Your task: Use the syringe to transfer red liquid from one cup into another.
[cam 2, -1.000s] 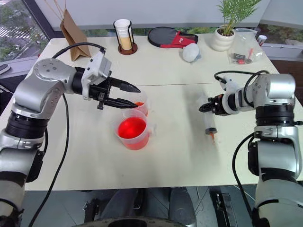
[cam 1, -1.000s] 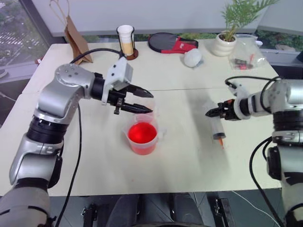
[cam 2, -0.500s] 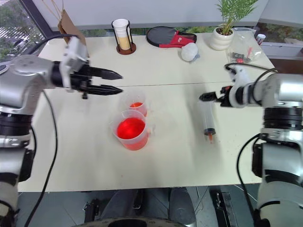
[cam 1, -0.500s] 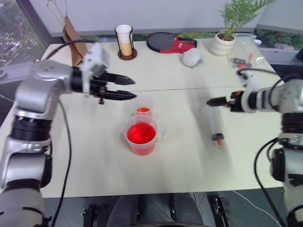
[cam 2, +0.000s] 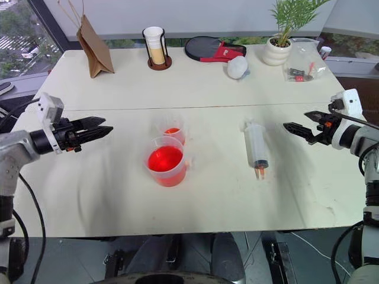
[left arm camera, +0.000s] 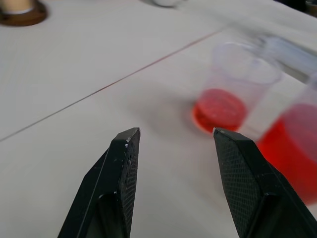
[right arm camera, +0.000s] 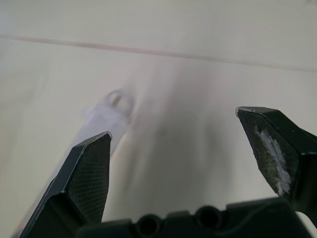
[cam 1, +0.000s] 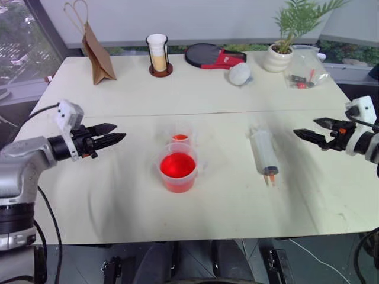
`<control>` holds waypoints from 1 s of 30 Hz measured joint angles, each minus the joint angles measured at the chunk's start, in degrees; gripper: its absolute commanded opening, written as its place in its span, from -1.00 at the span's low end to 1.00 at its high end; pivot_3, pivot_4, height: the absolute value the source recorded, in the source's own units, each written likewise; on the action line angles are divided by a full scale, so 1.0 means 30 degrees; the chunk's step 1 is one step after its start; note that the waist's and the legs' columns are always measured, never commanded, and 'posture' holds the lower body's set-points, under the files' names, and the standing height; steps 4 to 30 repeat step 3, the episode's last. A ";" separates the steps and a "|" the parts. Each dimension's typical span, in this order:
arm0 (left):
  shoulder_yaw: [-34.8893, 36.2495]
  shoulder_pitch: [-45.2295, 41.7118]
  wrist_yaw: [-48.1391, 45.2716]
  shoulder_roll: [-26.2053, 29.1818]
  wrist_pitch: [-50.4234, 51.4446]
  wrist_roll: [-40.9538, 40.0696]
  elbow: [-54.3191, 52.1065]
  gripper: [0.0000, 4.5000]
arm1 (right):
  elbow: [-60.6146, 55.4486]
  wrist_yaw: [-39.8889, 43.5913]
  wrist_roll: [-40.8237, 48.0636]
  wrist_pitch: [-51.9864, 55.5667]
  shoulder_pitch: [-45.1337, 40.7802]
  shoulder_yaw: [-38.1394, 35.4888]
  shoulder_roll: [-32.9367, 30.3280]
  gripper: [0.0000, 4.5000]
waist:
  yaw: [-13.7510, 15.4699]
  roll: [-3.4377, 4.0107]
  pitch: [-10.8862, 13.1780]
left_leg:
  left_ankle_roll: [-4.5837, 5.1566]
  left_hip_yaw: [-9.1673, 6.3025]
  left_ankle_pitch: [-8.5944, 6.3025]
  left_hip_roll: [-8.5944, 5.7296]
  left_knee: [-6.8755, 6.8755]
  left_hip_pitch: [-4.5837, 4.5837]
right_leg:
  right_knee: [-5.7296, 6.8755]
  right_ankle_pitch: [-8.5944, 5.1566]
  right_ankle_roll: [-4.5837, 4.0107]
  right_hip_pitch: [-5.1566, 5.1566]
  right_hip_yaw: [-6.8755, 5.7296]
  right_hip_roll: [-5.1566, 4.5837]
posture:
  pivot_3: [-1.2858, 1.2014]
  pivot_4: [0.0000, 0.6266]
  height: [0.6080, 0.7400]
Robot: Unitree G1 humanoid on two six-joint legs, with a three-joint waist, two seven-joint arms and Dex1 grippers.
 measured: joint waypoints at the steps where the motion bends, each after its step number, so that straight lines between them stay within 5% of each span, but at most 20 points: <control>1: 0.0182 0.0229 0.0338 -0.0243 -0.0002 -0.0001 0.0052 0.07 | 0.0114 -0.0089 -0.0035 -0.0367 0.0071 -0.0173 0.0194 0.98 | 0.0032 0.0000 0.0000 | -0.0001 -0.0005 -0.0001 -0.0002 -0.0002 -0.0004 | -0.0002 0.0000 0.0000 0.0000 -0.0001 -0.0005 | 0.03 -0.52 0.99; 30: 0.0205 0.0319 0.1046 -0.0798 0.0000 -0.0061 -0.0089 0.07 | 0.0193 -0.0278 -0.0024 -0.0851 0.0288 -0.0388 0.0607 0.98 | 0.0128 -0.0001 0.0000 | -0.0002 -0.0014 -0.0001 -0.0015 0.0006 -0.0014 | -0.0009 0.0000 0.0000 0.0008 -0.0004 -0.0018 | 0.03 -0.52 0.99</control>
